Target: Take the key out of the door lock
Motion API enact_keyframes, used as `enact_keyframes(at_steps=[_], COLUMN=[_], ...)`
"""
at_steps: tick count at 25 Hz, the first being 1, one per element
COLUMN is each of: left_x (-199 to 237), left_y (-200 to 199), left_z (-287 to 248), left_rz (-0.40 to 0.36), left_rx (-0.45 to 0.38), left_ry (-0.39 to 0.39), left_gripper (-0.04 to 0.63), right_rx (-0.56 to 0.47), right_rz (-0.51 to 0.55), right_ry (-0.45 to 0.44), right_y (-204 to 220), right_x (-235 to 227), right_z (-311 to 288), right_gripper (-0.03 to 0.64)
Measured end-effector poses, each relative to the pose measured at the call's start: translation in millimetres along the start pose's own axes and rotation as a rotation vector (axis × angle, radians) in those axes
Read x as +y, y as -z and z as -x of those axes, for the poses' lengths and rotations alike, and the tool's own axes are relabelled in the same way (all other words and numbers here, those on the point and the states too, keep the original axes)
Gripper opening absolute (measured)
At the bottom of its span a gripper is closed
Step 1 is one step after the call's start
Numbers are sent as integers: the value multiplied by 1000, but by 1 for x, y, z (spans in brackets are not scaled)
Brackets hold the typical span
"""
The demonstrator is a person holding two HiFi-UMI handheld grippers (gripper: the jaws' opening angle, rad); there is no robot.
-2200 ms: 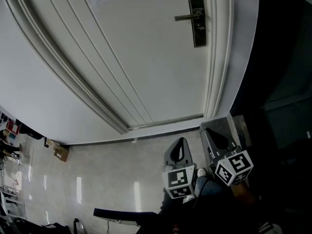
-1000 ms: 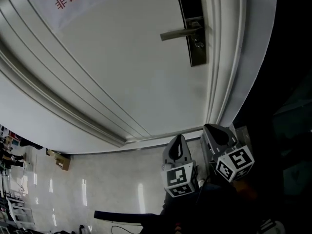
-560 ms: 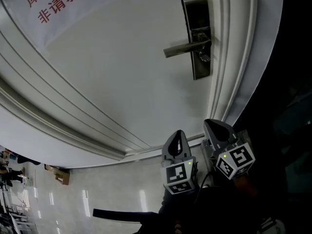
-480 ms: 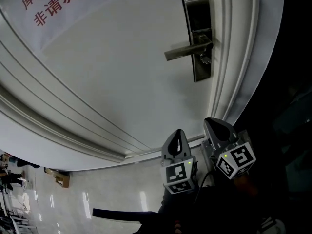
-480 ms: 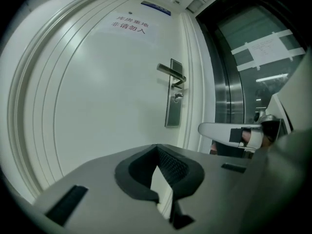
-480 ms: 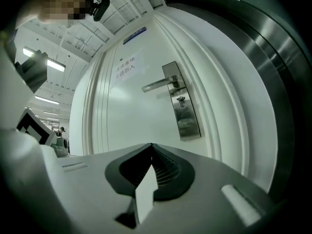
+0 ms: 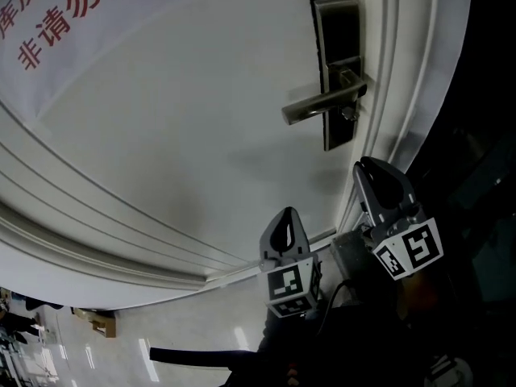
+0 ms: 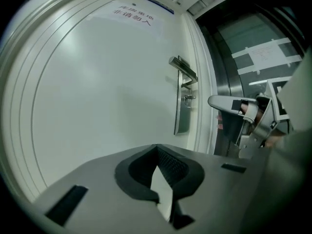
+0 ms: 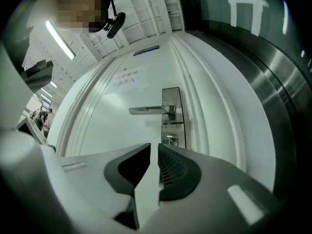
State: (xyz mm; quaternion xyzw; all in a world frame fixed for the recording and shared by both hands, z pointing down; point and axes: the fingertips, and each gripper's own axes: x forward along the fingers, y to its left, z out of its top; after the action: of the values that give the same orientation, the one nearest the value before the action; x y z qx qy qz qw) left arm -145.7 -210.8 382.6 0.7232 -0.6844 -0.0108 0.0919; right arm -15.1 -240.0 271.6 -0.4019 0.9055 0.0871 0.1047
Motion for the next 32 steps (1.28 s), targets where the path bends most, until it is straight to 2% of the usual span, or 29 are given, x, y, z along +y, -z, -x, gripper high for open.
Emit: enact_keyframes(at_steps=[4,7,10,14,18,25,32], left_x=[-1,-11,-23,-32,-32,-36,-54], left_y=[-7,-17,-27,-42,-47,-57,-58], left_z=[-14,-23,-31,-37,-38,-56,-69], left_rz=[-20,-44,-51,-46,-29,-18,-41], left_rx=[-6,-3,-17,-53,-46,-94,-86], left_ry=[41,80,105,96,64,57,96], left_gripper=[0,0,0,0,-1,0,0], right_rx=[16,86,110,126,172,216,227], right_rz=[183,346,515,677,835,994,1059], right_ry=[39,29,18,-11,-43,-45,-34], right_y=[-11,-9,-11,-12,-10,-2,3], right_x=[-17,-21,-23,-25,-30,-38,-39], right_z=[-12,-23,-32,-47,-61,-70,-75], right_gripper=[37,83,87,89,87,87,84])
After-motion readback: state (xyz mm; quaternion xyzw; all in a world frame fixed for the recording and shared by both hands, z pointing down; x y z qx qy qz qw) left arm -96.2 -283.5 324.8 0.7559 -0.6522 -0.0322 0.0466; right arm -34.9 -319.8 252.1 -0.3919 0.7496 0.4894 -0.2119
